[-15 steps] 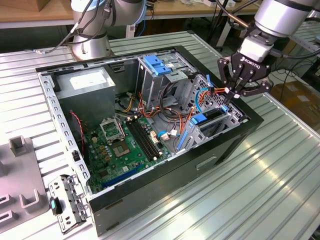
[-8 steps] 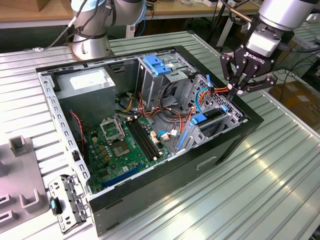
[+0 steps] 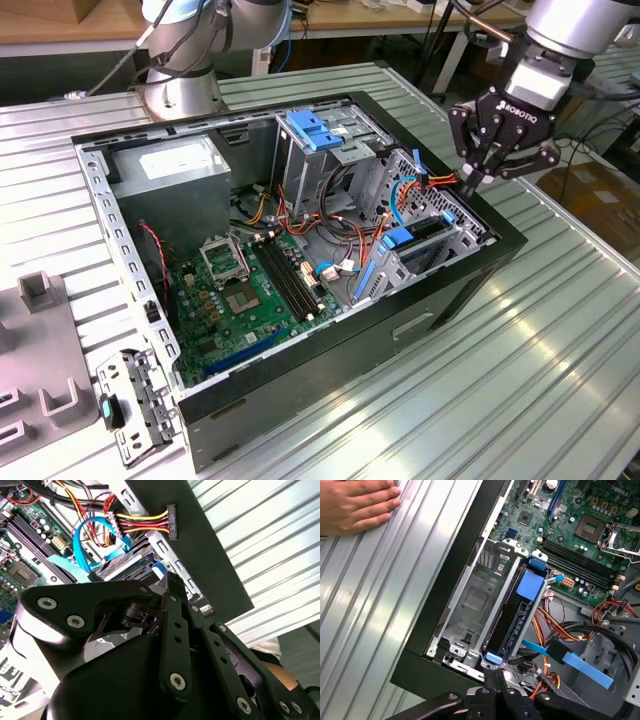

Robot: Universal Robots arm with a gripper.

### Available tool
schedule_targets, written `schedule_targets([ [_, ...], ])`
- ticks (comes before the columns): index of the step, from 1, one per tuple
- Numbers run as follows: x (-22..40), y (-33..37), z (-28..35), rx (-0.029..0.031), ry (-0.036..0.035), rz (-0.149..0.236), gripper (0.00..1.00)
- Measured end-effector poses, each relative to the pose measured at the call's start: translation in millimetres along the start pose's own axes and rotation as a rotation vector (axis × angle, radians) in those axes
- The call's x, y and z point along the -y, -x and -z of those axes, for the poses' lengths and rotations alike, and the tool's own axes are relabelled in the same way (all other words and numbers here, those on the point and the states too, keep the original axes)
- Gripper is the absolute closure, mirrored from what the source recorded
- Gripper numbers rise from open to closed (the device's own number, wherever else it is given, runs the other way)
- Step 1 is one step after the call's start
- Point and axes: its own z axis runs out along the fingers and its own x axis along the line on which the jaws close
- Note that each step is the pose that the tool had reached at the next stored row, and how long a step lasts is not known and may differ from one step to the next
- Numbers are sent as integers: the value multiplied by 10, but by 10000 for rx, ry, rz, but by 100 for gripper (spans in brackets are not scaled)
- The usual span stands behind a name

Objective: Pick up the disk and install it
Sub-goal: 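Insert the first disk wire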

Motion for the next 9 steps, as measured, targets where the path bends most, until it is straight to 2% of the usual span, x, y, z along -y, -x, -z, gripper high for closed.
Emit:
schedule_targets([
  [1,13,-5,0,-4,-3,121,89],
  [3,21,-9,5,-33,-14,752,89],
  [9,84,12,8,-51,-22,1115,89],
])
